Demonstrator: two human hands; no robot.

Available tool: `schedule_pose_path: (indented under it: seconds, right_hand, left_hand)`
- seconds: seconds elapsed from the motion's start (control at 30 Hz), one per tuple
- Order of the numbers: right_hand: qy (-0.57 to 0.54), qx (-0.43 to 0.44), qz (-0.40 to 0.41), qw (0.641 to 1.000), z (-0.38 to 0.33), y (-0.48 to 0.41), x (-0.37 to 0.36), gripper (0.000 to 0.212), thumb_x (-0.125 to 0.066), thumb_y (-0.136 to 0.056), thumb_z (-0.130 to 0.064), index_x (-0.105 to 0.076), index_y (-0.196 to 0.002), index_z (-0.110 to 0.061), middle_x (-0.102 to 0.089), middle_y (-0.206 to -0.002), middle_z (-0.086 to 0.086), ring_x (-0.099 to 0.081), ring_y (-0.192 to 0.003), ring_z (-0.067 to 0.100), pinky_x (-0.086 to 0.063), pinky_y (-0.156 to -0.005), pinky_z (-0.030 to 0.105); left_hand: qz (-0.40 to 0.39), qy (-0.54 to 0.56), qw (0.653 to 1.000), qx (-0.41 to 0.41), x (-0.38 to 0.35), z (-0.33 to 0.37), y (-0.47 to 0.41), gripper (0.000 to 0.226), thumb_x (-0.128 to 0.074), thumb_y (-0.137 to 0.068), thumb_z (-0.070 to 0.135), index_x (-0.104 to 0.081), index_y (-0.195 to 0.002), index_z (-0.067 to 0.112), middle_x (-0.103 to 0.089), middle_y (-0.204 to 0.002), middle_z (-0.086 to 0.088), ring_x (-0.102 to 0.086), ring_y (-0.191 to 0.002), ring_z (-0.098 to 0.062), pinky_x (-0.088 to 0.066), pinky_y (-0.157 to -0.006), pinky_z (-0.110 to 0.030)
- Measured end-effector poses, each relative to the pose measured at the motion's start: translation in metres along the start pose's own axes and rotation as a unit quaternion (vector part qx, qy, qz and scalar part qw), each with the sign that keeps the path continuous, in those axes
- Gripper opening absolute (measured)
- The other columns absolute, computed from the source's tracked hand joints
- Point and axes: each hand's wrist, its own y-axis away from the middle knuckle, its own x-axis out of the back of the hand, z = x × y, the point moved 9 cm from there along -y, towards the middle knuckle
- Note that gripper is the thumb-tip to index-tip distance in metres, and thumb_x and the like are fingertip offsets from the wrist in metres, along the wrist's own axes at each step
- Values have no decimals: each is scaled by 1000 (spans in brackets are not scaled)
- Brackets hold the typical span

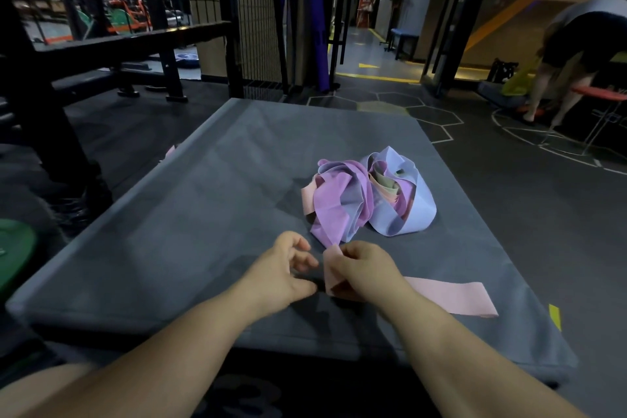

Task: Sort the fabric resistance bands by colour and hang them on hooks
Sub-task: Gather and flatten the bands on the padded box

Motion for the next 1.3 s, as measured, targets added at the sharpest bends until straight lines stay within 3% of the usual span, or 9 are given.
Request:
schedule_pose_path:
  seconds: [0.13,0.23,0.4,0.53,0.6,0.77,0.93,1.07,1.3]
  right_hand:
    - [-120,-44,-40,991,-1,-1,-14,17,-60,-93,-19,-69,-80,-14,-67,-78,8,-64,-71,22,-60,-82,46]
    - [-229,-54,-93,968,-12,4,-28,14,-57,-94,-8,-70,-91,-10,-67,-78,9,-64,-69,21,-57,-74,38]
    - [-305,-44,-130,943,-23,11,-22,17,-53,-95,-2,-69,-91,-6,-70,-75,8,-65,-63,20,-58,-63,31]
    - [-235,-49,-97,966,-12,13,4,19,-55,-94,-6,-70,-85,-11,-65,-74,6,-61,-63,20,-51,-54,26]
    - [-185,-46,-75,979,-6,13,21,20,-56,-94,-8,-71,-81,-13,-64,-70,4,-59,-61,17,-48,-51,22]
    - [-105,-58,-6,993,19,9,65,10,-58,-90,-8,-67,-88,-7,-57,-75,9,-59,-67,18,-50,-52,23]
    - [-65,-75,45,994,45,9,102,4,-59,-87,-2,-62,-85,-2,-50,-72,14,-48,-58,21,-40,-43,19]
    - [22,-79,99,992,59,8,127,5,-73,-79,-6,-71,-83,-4,-58,-56,2,-44,-37,7,-32,-37,14]
    - [98,-98,96,986,70,10,138,16,-75,-78,-9,-63,-69,-12,-54,-53,5,-36,-31,9,-27,-33,16]
  left_hand:
    - [7,-59,998,-13,10,0,2,68,-87,-64,9,-42,-111,30,-53,-114,12,-50,-104,-4,-40,-77,-6]
    - [-37,-76,996,-28,9,7,7,83,-90,-61,15,-37,-121,37,-48,-123,20,-45,-116,4,-33,-85,2]
    - [-43,-102,992,-51,9,13,11,77,-89,-63,20,-42,-120,40,-51,-126,18,-45,-119,3,-35,-97,-8]
    - [-51,-154,985,-63,-2,14,8,59,-79,-57,47,-48,-108,48,-56,-117,22,-49,-115,0,-40,-96,-15]
    - [-51,-187,979,-62,-11,15,7,67,-70,-54,59,-48,-116,47,-56,-121,20,-48,-118,-3,-40,-103,-29]
    - [-45,-301,949,-81,-32,23,2,80,-73,-75,45,-31,-142,38,-44,-141,11,-34,-133,-12,-25,-102,-30]
    - [-42,-333,939,-75,-46,21,-5,76,-70,-76,51,-33,-141,37,-45,-140,12,-37,-132,-12,-30,-105,-35]
    - [-37,-333,939,-80,-51,24,-7,74,-72,-76,48,-37,-139,34,-48,-136,10,-42,-129,-14,-34,-106,-34]
    - [-34,-302,950,-76,-52,23,-9,80,-77,-71,46,-37,-139,33,-55,-131,11,-47,-126,-15,-37,-106,-40]
